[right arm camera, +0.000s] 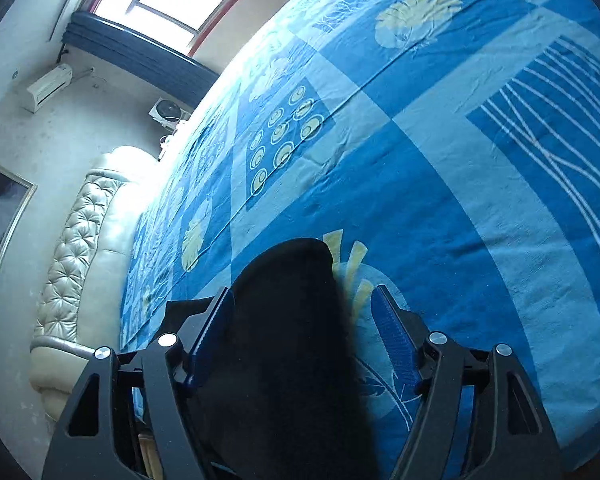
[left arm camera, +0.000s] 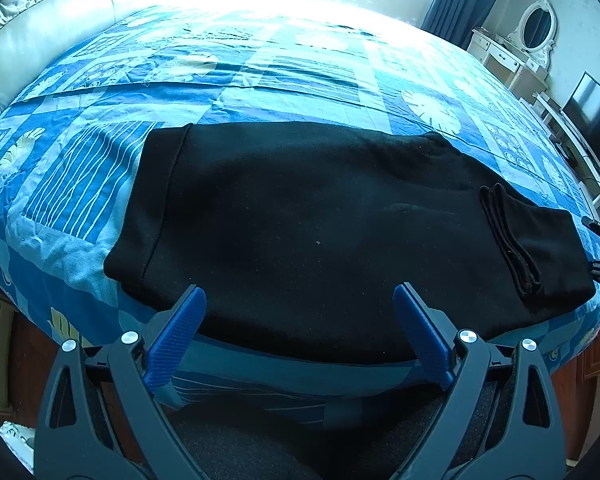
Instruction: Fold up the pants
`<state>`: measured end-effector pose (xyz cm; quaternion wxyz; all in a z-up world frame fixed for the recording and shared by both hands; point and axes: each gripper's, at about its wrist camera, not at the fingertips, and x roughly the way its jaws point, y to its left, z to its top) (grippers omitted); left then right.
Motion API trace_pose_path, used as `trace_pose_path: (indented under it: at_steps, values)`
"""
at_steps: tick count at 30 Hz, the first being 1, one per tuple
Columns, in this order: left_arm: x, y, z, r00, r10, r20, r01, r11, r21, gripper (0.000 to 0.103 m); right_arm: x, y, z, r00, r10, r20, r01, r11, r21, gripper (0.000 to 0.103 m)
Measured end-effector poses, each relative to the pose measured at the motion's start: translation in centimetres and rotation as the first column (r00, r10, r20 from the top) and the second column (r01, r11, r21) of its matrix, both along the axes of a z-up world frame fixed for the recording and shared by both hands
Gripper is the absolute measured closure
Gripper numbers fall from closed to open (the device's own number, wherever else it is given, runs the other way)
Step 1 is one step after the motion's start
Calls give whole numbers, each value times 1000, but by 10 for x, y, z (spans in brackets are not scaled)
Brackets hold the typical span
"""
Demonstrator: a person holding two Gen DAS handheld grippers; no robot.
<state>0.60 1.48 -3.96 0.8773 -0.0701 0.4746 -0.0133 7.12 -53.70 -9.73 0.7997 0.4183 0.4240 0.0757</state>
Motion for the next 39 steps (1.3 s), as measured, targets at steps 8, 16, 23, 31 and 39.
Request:
trace_pose_path:
  at_steps: [8, 16, 23, 31, 39]
  values:
    - [1, 3, -4, 1000, 12, -24, -12, 1000, -24, 8, 14, 2, -45, 1000, 9, -19, -6, 990, 144, 81]
    - [1, 3, -4, 1000, 3, -22, -3, 1000, -19, 8, -5, -7, -43, 1000, -17, 13, 13, 966, 257, 75]
    - [2, 5, -4, 1000, 7, -27, -8, 1000, -31, 8, -65, -12, -48, 999, -36, 34, 21, 932, 361, 66]
    - [2, 0, -5, 1000, -10, -29, 9, 1000, -24, 8, -90, -2, -60, 1000, -7, -22, 13, 957, 290, 76]
    - [1, 1, -3, 1000, -4, -16, 3, 1000, -14, 8, -87, 0, -61, 1000, -18, -17, 21, 969, 244, 80]
